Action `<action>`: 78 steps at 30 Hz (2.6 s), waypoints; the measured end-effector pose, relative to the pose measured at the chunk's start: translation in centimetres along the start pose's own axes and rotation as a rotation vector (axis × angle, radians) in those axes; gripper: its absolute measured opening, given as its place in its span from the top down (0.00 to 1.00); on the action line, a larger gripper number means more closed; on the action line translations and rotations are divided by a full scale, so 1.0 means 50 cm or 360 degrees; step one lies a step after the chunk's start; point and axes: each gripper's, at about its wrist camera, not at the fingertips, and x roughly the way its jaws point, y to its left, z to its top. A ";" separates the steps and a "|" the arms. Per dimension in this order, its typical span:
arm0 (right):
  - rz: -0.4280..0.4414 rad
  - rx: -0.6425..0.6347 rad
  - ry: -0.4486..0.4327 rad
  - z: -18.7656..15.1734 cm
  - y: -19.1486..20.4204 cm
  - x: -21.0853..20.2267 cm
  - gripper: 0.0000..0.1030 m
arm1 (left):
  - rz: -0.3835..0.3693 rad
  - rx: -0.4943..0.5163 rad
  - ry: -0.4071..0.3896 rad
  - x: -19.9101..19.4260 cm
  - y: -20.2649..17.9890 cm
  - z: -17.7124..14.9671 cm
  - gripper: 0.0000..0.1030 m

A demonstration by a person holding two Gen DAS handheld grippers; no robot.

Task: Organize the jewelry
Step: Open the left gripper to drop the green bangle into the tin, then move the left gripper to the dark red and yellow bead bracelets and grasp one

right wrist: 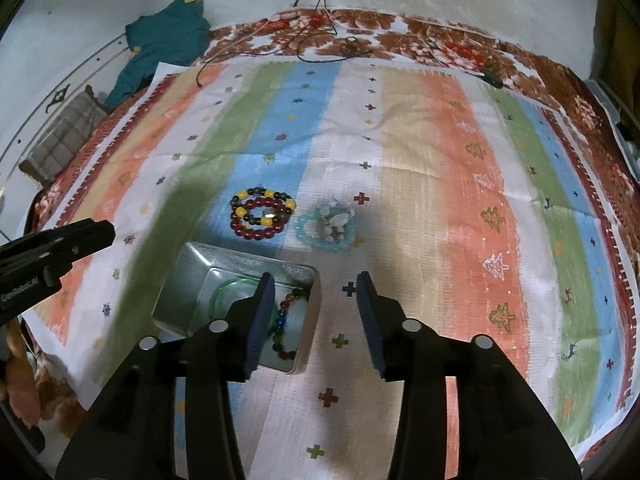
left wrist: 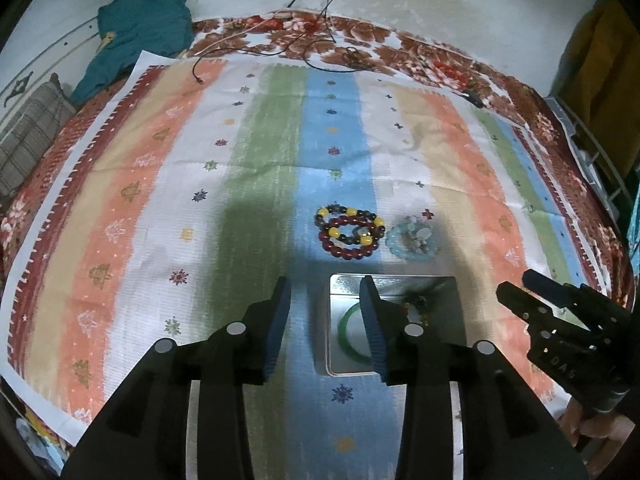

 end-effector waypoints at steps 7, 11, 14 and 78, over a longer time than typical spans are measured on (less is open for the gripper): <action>-0.0020 0.0034 0.0014 0.017 -0.020 0.024 0.46 | 0.0029 0.0011 0.0005 0.018 0.000 0.012 0.51; -0.0023 0.0028 0.0009 0.027 -0.025 0.035 0.41 | 0.0039 0.0026 0.0010 0.033 -0.004 0.024 0.47; -0.0030 0.0022 0.0014 0.032 -0.028 0.042 0.39 | 0.0054 0.0039 0.0009 0.045 -0.006 0.032 0.45; -0.0133 -0.0004 0.0159 0.116 -0.054 0.228 0.37 | 0.0138 0.0055 0.0265 0.306 0.013 0.138 0.43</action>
